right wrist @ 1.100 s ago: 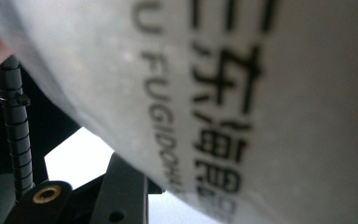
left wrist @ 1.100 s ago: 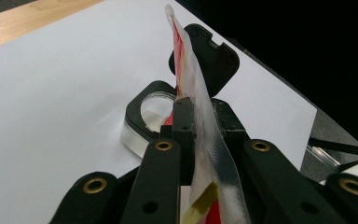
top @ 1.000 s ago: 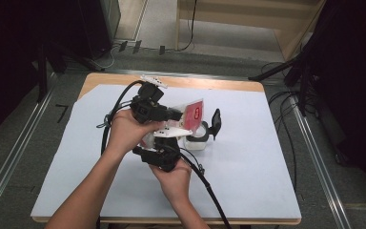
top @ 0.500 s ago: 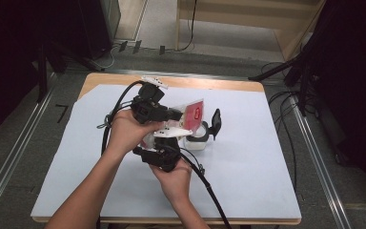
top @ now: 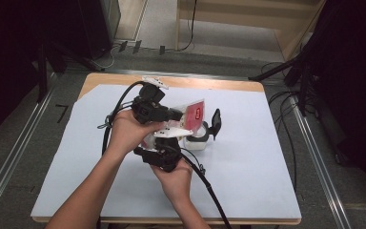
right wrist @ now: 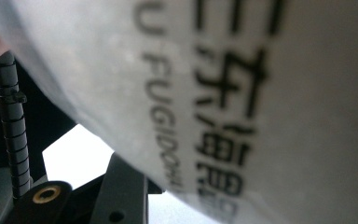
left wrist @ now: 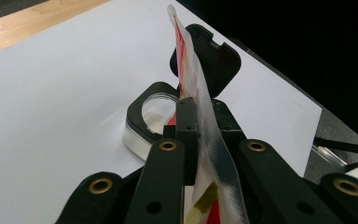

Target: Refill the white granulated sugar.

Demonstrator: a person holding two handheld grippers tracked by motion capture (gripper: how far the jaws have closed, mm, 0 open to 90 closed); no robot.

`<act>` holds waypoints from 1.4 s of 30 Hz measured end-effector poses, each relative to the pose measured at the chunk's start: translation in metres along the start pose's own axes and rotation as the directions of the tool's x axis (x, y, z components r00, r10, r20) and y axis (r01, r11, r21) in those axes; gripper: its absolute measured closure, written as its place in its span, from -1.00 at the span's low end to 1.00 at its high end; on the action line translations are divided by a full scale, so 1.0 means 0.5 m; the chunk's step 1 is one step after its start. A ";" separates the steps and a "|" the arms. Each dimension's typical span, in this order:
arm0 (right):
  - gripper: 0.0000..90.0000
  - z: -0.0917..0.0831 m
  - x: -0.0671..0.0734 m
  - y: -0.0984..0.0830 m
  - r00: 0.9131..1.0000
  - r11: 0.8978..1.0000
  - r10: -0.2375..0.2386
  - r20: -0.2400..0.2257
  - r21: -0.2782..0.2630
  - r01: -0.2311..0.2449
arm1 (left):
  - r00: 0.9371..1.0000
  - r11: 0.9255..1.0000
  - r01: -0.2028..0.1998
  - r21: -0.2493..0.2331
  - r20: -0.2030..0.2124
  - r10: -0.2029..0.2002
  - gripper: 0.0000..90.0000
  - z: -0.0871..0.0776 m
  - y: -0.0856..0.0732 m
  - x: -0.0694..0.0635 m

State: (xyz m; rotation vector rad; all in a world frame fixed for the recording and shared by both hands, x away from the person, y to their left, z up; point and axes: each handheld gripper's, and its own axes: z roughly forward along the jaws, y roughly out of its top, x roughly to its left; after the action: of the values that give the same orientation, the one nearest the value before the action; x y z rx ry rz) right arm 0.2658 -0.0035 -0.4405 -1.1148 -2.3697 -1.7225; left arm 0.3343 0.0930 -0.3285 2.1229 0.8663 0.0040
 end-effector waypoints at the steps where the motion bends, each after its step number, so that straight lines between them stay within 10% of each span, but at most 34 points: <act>1: 0.41 0.000 0.000 0.000 1.000 1.000 0.000 -0.001 0.002 0.000 | 1.000 1.000 -0.001 -0.001 0.000 0.001 0.90 0.000 0.000 0.000; 42: 0.41 -0.005 0.001 0.000 1.000 1.000 -0.017 0.008 0.000 0.017 | 0.999 0.999 0.041 -0.012 0.034 -0.041 0.82 0.002 0.001 0.000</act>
State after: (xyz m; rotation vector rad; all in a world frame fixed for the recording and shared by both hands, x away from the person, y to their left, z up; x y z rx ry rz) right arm 0.2643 -0.0052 -0.4396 -1.1063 -2.3909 -1.7261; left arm 0.3347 0.0920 -0.3287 2.0872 0.8871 -0.0477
